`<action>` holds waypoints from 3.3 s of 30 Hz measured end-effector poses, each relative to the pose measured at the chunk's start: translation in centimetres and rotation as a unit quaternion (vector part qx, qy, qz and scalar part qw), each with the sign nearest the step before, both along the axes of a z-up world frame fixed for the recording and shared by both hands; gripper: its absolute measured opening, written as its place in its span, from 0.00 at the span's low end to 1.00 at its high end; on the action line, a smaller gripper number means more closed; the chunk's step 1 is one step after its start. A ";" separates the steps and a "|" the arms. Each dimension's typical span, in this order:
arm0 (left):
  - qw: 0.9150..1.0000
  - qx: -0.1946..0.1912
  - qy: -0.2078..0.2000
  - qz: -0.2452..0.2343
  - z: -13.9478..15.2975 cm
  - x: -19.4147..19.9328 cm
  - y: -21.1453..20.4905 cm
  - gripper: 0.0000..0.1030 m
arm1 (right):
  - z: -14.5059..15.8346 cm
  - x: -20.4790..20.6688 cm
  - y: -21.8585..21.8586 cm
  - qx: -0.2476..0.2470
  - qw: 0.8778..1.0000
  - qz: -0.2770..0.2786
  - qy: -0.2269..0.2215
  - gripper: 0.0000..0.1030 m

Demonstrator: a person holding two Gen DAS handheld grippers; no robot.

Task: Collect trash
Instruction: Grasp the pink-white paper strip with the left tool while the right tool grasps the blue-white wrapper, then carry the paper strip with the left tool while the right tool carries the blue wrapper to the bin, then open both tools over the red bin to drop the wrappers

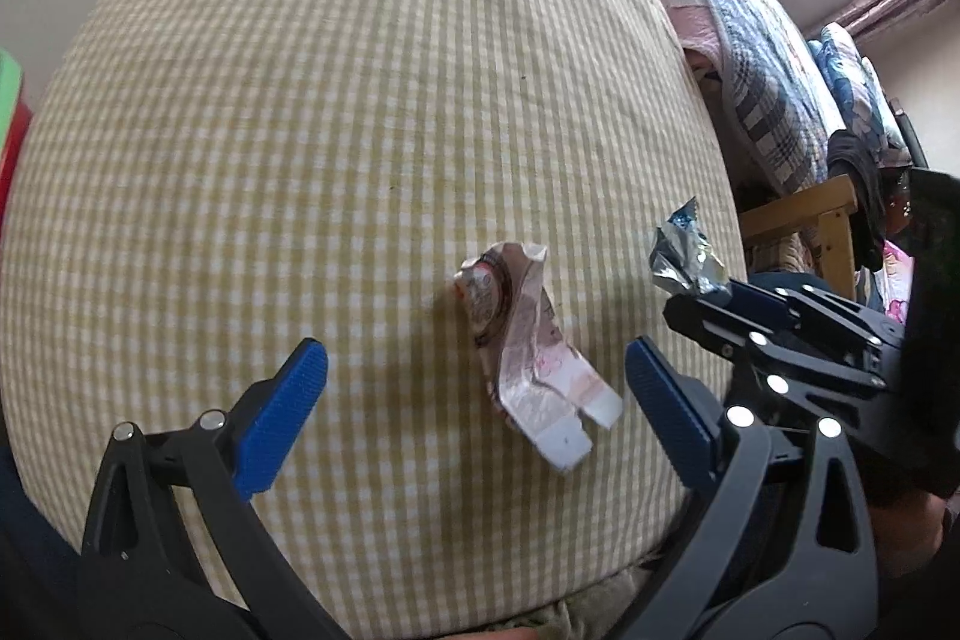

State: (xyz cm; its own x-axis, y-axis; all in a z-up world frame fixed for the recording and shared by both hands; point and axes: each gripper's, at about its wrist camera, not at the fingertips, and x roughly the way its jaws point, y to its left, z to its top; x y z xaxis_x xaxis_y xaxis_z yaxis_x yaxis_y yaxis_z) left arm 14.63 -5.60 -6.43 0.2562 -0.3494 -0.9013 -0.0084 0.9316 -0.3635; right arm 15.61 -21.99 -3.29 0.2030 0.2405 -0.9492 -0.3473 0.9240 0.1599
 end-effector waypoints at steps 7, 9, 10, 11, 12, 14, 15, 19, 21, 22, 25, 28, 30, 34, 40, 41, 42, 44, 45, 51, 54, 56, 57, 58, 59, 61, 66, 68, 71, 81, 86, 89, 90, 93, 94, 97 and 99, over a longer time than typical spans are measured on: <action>1.000 -0.004 0.013 -0.003 -1.5 1.8 -0.9 0.79 | -0.5 1.0 0.1 0.002 1.000 -0.004 0.006 0.33; 1.000 -0.009 0.018 0.000 -1.9 2.2 -0.9 0.72 | -0.7 1.2 0.0 0.003 1.000 -0.007 0.008 0.33; 1.000 -0.013 0.020 0.002 -2.0 2.4 -0.9 0.64 | -0.7 1.3 0.0 0.003 1.000 -0.008 0.008 0.33; 1.000 -0.016 0.021 0.003 -2.1 2.5 -0.9 0.59 | -0.7 1.4 0.0 0.003 1.000 -0.009 0.008 0.33; 0.999 -0.023 0.023 0.002 -2.2 2.6 -0.9 0.51 | -0.7 1.4 0.0 0.004 1.000 -0.009 0.008 0.33; 0.999 -0.034 0.033 0.000 -2.5 2.9 -1.1 0.33 | -0.7 1.6 0.1 0.004 1.000 -0.008 0.008 0.33; 0.999 -0.036 0.035 -0.001 -2.6 3.0 -1.3 0.32 | -0.7 1.6 0.2 0.004 1.000 -0.007 0.008 0.33; 0.999 -0.037 0.035 -0.004 -2.4 2.6 -1.1 0.30 | -0.4 1.6 0.5 0.004 1.000 -0.004 0.003 0.33; 0.999 -0.029 0.030 -0.007 -1.9 2.2 -1.0 0.29 | -0.1 1.6 0.7 0.004 1.000 -0.002 -0.001 0.33; 0.999 -0.025 0.027 -0.010 -1.5 2.0 -0.7 0.29 | 0.1 1.6 0.8 0.003 1.000 -0.001 -0.004 0.33; 1.000 -0.005 0.009 -0.019 -0.2 1.5 -0.7 0.29 | 0.6 1.6 0.9 0.003 1.000 -0.001 -0.010 0.33; 1.000 0.012 -0.007 -0.026 1.0 1.2 -0.6 0.29 | 1.1 1.6 1.2 0.004 1.000 -0.002 -0.017 0.33; 0.999 0.019 -0.015 -0.026 1.7 1.0 -0.3 0.29 | 1.6 1.5 1.5 0.006 1.000 -0.001 -0.022 0.33; 0.999 0.023 -0.026 -0.014 2.8 0.5 0.9 0.29 | 2.5 1.3 2.2 0.011 0.999 0.004 -0.031 0.33; 0.998 0.032 -0.046 0.015 4.7 -0.5 4.0 0.29 | 3.7 1.2 4.3 0.019 0.999 0.017 -0.046 0.33; 0.998 0.034 -0.049 0.021 5.0 -0.6 4.6 0.29 | 3.9 1.2 4.7 0.020 0.998 0.019 -0.048 0.33; 0.998 0.035 -0.051 0.025 5.2 -0.8 5.0 0.29 | 4.1 1.2 5.1 0.021 0.998 0.022 -0.050 0.33; 0.997 0.038 -0.057 0.038 5.8 -1.2 6.4 0.29 | 4.5 1.2 6.0 0.023 0.998 0.028 -0.054 0.33; 0.997 0.039 -0.059 0.043 6.1 -1.4 7.0 0.29 | 4.7 1.2 6.5 0.024 0.998 0.032 -0.056 0.33; 0.993 0.047 -0.078 0.081 7.8 -2.8 11.0 0.29 | 5.7 1.3 9.7 0.027 0.996 0.057 -0.070 0.33; 0.990 0.050 -0.085 0.100 8.4 -3.4 12.9 0.29 | 6.2 1.5 11.6 0.030 0.994 0.072 -0.077 0.33; 0.988 0.051 -0.088 0.112 8.7 -3.6 14.1 0.29 | 6.6 1.4 12.9 0.032 0.993 0.083 -0.080 0.33; 0.987 0.052 -0.089 0.119 8.8 -3.8 14.8 0.29 | 6.8 1.4 13.5 0.033 0.992 0.088 -0.083 0.33; 0.986 0.052 -0.090 0.127 8.9 -4.0 15.6 0.29 | 7.0 1.4 14.2 0.034 0.991 0.093 -0.085 0.33; 0.986 0.053 -0.091 0.132 8.9 -4.1 16.1 0.29 | 7.2 1.4 15.0 0.036 0.991 0.099 -0.086 0.33; 0.984 0.054 -0.092 0.144 9.1 -4.5 17.4 0.29 | 7.4 1.2 16.4 0.038 0.989 0.110 -0.088 0.33; 0.979 0.059 -0.095 0.171 9.4 -5.4 20.5 0.29 | 7.9 0.9 19.6 0.043 0.985 0.137 -0.092 0.33; 0.976 0.062 -0.097 0.184 9.6 -5.7 21.8 0.29 | 8.1 1.0 21.0 0.046 0.984 0.148 -0.093 0.33; 0.972 0.066 -0.099 0.203 9.9 -6.2 23.9 0.30 | 8.3 0.9 23.3 0.050 0.980 0.166 -0.095 0.33; 0.956 0.081 -0.105 0.261 10.6 -7.4 31.2 0.30 | 8.8 0.4 31.9 0.070 0.966 0.229 -0.099 0.33; 0.950 0.083 -0.106 0.283 10.8 -7.7 34.7 0.30 | 8.4 0.2 36.1 0.077 0.959 0.256 -0.091 0.33; 0.948 0.084 -0.107 0.289 10.8 -7.7 36.3 0.30 | 8.0 0.4 38.2 0.079 0.956 0.268 -0.087 0.33; 0.947 0.085 -0.107 0.290 10.8 -7.6 36.6 0.30 | 7.8 0.4 38.9 0.079 0.955 0.272 -0.086 0.33; 0.947 0.087 -0.108 0.291 10.8 -7.4 37.6 0.30 | 7.4 0.6 40.6 0.080 0.953 0.280 -0.083 0.33; 0.946 0.088 -0.109 0.292 10.9 -7.3 37.9 0.30 | 7.4 0.6 41.0 0.080 0.953 0.282 -0.082 0.33; 0.945 0.089 -0.110 0.294 11.0 -7.0 38.8 0.30 | 7.1 0.8 42.3 0.081 0.951 0.288 -0.080 0.33; 0.945 0.087 -0.112 0.294 10.9 -6.7 39.2 0.31 | 7.0 0.8 42.9 0.080 0.949 0.293 -0.080 0.34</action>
State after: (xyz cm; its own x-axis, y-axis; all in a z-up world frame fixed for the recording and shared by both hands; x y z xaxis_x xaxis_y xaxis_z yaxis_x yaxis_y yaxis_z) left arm 7.90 33.64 4.48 0.5503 0.0619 -0.8327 -0.4849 0.8355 -0.2583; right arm 16.46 20.92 3.68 0.1276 0.4953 -0.8593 -0.8258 0.5329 0.1846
